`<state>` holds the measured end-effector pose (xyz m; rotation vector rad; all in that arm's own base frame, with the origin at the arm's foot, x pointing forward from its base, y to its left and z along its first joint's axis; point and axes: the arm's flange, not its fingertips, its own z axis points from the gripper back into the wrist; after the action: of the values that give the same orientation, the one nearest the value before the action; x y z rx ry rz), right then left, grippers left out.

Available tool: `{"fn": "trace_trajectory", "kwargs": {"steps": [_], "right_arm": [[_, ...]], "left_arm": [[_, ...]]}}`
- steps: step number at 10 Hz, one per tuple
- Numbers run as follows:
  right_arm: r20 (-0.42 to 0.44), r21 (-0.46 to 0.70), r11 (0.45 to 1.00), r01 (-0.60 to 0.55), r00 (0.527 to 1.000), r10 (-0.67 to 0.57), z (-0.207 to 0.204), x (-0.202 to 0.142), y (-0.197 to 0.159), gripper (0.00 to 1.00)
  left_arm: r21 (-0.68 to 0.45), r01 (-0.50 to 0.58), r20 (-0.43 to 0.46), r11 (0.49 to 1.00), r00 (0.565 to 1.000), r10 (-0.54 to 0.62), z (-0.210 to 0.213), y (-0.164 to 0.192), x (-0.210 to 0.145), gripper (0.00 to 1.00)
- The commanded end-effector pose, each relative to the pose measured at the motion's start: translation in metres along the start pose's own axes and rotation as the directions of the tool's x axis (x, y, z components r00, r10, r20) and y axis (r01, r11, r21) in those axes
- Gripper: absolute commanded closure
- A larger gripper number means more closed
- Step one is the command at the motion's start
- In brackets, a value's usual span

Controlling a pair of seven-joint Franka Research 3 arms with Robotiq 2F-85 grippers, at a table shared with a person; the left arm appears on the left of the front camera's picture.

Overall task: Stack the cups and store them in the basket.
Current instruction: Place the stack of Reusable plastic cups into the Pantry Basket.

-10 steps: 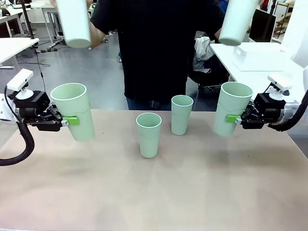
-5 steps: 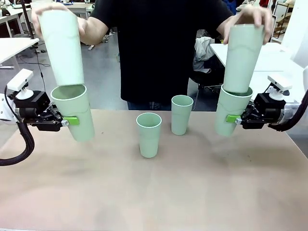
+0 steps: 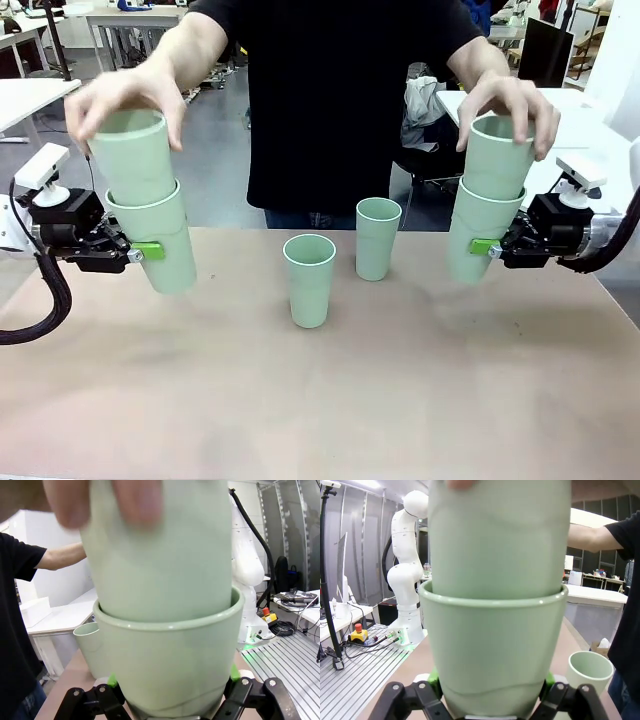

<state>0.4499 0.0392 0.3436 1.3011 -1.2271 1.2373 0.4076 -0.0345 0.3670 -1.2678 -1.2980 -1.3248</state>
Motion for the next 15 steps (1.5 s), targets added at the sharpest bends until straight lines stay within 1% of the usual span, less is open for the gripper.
{"fn": "trace_trajectory", "kwargs": {"steps": [1,15], "right_arm": [[-0.001,0.005,1.000,-0.004,1.000,0.004,-0.0021,0.0021,0.0001,0.15],[-0.001,0.005,1.000,-0.004,1.000,0.004,-0.0021,0.0021,0.0001,0.15]], "left_arm": [[-0.002,0.001,0.006,1.000,1.000,-0.001,0.0003,-0.0002,0.0057,0.13],[-0.002,0.001,0.006,1.000,1.000,-0.001,0.0003,-0.0002,0.0057,0.13]]}}
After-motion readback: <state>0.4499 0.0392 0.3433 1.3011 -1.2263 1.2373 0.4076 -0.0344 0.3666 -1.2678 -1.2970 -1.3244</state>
